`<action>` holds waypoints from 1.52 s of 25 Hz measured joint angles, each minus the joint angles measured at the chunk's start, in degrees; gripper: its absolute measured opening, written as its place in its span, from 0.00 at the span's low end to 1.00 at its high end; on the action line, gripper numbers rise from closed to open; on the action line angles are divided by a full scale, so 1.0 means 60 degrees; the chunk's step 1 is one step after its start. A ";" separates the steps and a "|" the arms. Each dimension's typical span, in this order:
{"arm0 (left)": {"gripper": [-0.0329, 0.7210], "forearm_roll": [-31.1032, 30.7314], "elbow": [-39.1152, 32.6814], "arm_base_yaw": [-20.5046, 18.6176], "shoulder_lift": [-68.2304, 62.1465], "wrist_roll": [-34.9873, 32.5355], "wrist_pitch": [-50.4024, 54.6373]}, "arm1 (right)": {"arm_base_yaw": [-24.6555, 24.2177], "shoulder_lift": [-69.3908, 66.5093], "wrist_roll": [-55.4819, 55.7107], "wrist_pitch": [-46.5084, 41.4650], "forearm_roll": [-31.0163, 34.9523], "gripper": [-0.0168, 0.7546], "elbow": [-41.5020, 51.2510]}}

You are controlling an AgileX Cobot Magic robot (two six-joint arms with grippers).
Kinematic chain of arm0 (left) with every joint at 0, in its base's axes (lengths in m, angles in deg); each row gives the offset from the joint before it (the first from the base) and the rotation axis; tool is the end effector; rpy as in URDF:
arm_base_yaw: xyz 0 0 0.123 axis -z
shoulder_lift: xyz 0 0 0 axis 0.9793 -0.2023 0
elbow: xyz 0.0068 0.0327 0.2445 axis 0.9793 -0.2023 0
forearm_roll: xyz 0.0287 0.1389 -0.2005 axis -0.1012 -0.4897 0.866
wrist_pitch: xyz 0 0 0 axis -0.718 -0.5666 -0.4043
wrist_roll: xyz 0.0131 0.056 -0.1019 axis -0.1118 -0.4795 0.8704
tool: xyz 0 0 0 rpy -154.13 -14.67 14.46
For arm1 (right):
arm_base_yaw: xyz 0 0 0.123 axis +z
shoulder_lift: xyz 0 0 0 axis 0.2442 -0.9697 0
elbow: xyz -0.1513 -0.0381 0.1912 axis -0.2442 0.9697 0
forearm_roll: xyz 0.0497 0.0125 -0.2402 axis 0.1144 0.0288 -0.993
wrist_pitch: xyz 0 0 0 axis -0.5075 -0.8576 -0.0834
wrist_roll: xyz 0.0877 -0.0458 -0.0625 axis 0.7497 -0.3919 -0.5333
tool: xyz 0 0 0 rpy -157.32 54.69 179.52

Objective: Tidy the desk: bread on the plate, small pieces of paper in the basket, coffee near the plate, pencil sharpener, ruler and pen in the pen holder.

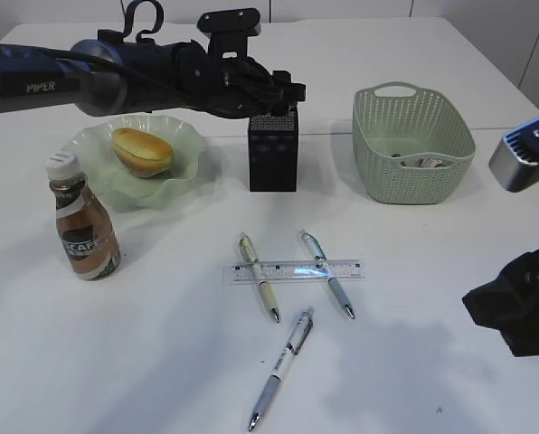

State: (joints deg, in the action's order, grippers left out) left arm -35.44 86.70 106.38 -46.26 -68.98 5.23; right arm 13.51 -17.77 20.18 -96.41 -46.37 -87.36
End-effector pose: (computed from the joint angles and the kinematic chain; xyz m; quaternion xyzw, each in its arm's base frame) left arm 0.4777 -0.2590 0.1571 0.1036 0.8386 -0.2103 0.4918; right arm 0.1923 0.0985 0.2185 -0.2413 0.9284 0.0552 0.2770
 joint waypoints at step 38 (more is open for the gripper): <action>0.61 -0.0613 0.0000 -0.0309 0.2259 -0.0060 1.0584 | 0.0000 0.0000 0.0000 0.0017 0.0000 0.55 0.0000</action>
State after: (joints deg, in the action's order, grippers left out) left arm -39.12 86.70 104.53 -32.70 -69.35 68.73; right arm 13.51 -17.77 20.18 -96.30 -46.37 -87.36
